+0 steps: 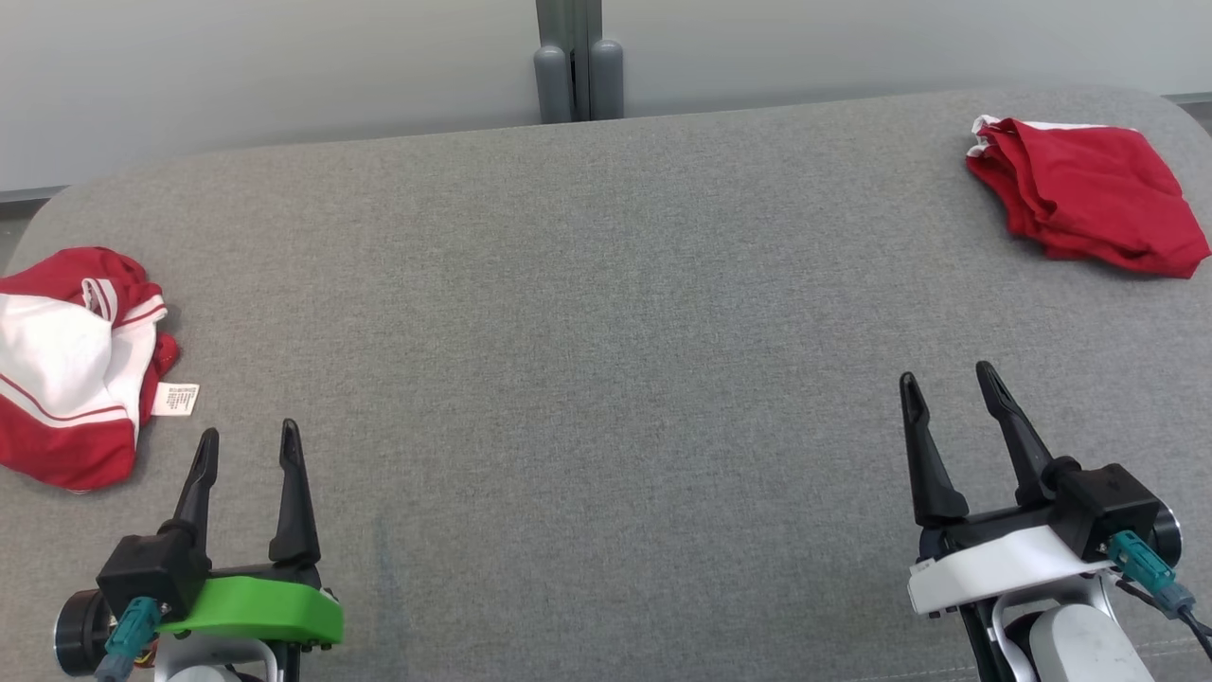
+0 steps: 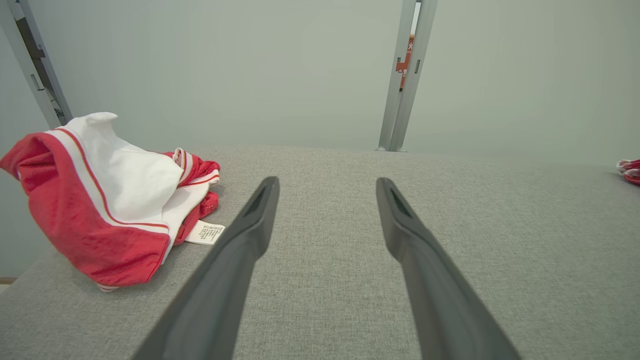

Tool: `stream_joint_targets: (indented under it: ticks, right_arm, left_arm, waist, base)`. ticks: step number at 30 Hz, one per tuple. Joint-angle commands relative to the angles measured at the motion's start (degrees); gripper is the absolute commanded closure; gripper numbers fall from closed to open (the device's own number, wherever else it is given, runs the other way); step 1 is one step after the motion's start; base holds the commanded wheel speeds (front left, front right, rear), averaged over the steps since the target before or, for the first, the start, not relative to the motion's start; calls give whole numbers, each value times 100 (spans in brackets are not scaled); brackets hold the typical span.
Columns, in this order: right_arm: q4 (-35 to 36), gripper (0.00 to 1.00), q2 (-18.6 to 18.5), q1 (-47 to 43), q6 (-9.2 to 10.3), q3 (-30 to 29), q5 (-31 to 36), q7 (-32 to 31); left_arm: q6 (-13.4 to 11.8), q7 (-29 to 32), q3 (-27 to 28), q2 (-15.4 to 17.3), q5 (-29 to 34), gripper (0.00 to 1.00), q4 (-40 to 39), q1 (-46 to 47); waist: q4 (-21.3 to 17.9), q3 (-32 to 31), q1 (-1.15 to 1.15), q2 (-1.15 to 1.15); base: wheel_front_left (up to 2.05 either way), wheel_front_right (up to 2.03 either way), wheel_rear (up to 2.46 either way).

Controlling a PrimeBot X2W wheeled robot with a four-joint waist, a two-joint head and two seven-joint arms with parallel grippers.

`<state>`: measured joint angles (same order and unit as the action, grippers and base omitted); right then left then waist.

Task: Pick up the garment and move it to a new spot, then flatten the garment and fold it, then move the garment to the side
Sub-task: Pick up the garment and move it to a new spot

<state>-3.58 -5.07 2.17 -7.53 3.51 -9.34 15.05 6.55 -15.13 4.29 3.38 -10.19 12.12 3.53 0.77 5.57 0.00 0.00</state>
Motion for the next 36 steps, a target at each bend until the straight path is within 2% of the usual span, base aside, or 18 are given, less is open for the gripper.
stream_joint_targets:
  ticks: [1,13,21,27,36]
  right_arm:
    - [14,0,1,-52,7,-15,45,16]
    - [-44,0,27,-60,7,-27,31,17]
    - [-26,0,35,-80,6,-89,63,17]
    - [-73,0,6,-7,6,-99,42,17]
    - [-191,0,-60,42,7,-41,28,17]
  left_arm:
    - [13,2,-1,4,30,0,-5,-54]
    - [32,1,-4,-6,59,0,10,-9]
    - [14,1,96,-5,48,0,-9,20]
    - [7,1,191,27,63,0,-20,92]
    - [-11,1,337,35,7,0,20,50]
  waist:
    - [-5,8,0,0]
    - [25,2,0,0]
    - [270,31,0,0]
    - [653,112,0,0]
    - [1479,165,0,0]
  base:
    - [0,0,0]
    - [0,0,0]
    - [0,0,0]
    - [0,0,0]
    - [0,0,0]
